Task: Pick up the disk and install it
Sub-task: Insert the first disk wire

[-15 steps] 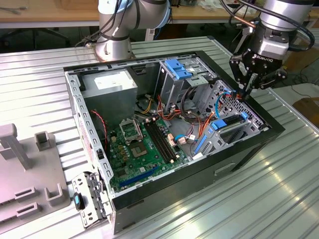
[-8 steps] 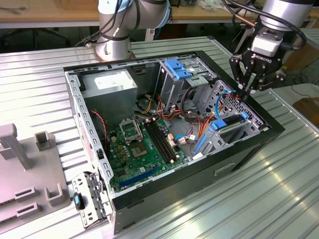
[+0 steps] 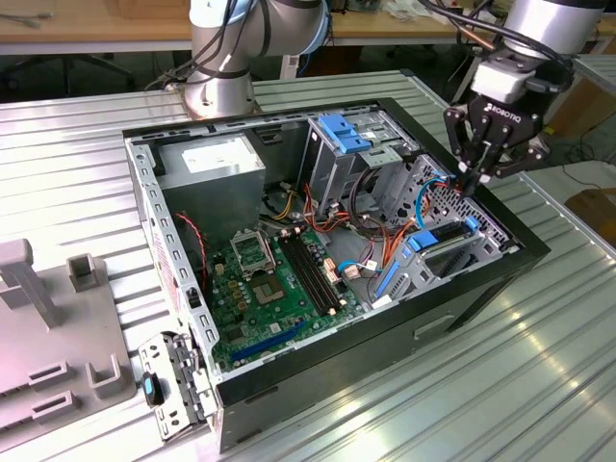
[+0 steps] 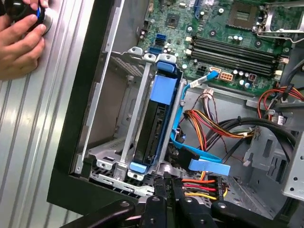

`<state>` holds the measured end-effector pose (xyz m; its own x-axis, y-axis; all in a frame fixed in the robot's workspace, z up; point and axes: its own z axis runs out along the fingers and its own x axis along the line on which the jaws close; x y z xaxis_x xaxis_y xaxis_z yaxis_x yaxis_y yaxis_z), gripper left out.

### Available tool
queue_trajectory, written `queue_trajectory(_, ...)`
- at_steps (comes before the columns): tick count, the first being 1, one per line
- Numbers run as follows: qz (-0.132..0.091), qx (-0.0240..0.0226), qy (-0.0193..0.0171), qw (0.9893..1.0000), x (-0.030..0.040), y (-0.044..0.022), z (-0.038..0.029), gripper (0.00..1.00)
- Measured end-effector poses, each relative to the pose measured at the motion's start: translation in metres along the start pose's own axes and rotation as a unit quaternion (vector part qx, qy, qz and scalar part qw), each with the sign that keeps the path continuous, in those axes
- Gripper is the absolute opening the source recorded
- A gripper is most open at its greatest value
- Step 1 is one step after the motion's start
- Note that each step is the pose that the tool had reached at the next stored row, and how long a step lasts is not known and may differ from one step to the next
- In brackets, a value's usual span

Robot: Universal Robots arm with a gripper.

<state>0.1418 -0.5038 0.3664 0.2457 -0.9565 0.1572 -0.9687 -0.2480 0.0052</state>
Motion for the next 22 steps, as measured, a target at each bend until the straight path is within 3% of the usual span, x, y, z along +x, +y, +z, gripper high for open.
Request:
queue_trajectory(5,0.020,-0.0031,-0.0001,0.9998,-0.0007,0.0027,0.0000,0.17)
queue_trajectory(9,0.049,-0.0078,-0.0003,0.9988,-0.0010,0.0038,0.0000,0.17)
queue_trajectory(12,0.058,-0.0082,-0.0051,0.9983,-0.0010,0.0037,0.0001,0.17)
queue_trajectory(14,0.071,-0.0098,-0.0070,0.9974,-0.0012,0.0037,0.0007,0.17)
queue_trajectory(19,0.101,-0.0145,-0.0071,0.9948,-0.0010,0.0038,0.0026,0.17)
queue_trajectory(20,0.111,-0.0160,-0.0070,0.9936,0.0005,0.0042,0.0039,0.17)
queue_trajectory(22,0.116,-0.0168,-0.0069,0.9931,0.0049,0.0054,0.0050,0.17)
